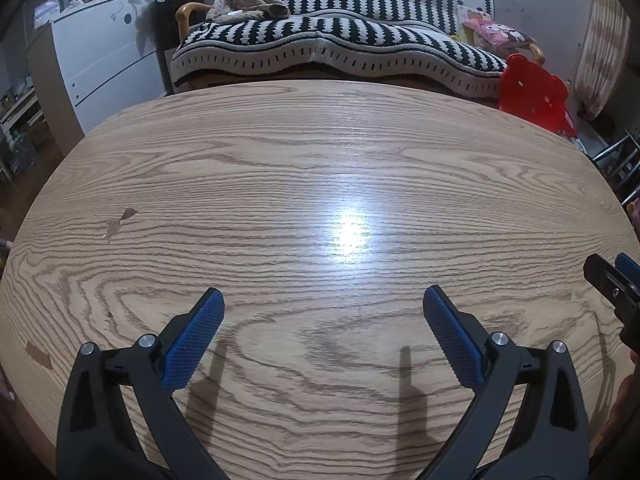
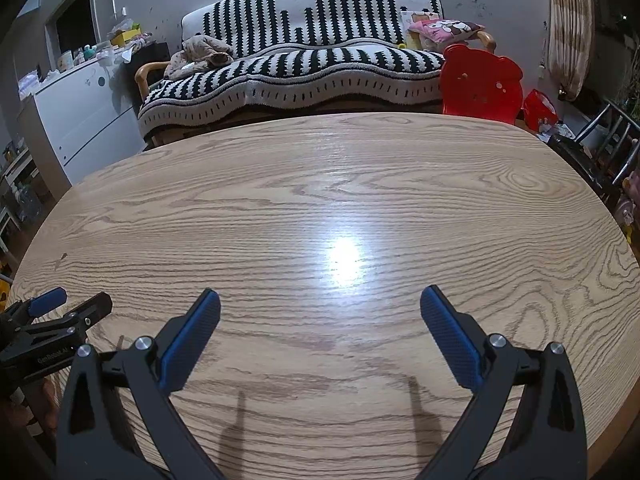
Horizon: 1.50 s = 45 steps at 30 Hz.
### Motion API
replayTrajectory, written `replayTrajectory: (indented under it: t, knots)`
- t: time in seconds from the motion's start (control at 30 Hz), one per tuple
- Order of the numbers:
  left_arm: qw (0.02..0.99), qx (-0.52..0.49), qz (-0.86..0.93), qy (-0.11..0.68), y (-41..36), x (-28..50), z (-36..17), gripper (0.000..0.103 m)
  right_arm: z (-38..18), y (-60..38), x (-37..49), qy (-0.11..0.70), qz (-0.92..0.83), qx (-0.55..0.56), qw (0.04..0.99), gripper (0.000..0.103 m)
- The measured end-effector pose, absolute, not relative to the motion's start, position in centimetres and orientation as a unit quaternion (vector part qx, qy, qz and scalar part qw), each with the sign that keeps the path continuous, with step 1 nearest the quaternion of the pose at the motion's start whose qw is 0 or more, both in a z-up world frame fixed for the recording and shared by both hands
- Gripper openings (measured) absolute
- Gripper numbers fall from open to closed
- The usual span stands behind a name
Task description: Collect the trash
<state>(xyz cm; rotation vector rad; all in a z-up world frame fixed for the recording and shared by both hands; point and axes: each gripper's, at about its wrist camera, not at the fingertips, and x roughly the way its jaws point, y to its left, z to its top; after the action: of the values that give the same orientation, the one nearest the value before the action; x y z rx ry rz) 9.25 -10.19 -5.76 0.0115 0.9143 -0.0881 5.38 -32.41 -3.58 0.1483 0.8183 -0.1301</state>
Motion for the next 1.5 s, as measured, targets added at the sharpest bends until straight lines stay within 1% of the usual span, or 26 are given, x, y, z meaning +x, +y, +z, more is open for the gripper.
replayTrajectory:
  t: [1.07,1.27,1.33,1.4,1.5]
  knots:
    - [0.897,0.0,-0.04,0.441,-9.8,9.5,-5.9,0.097,-3.7,-31.9,5.4,0.398,-0.063,0.064,0.913,0.097]
    - [0.884,-0.04,-0.047,0.464,-8.7,10.8,-6.4,0.097,-3.7,-31.8,5.2,0.4,-0.063,0.06,0.912,0.097]
    - [0.887,-0.039,-0.038,0.458,-8.6,10.6,-6.3,0.097,-3.8,-31.8,5.1,0.401,-0.063,0.06,0.912,0.097]
    - [0.898,-0.017,-0.014,0.439,-8.8,10.0,-5.8,0.097,-3.7,-31.8,5.2,0.401,-0.062,0.061,0.912,0.097]
    - [0.902,-0.024,-0.026,0.429,-8.8,9.8,-5.5,0.097,-3.7,-31.9,5.2,0.402,-0.061,0.061,0.912,0.097]
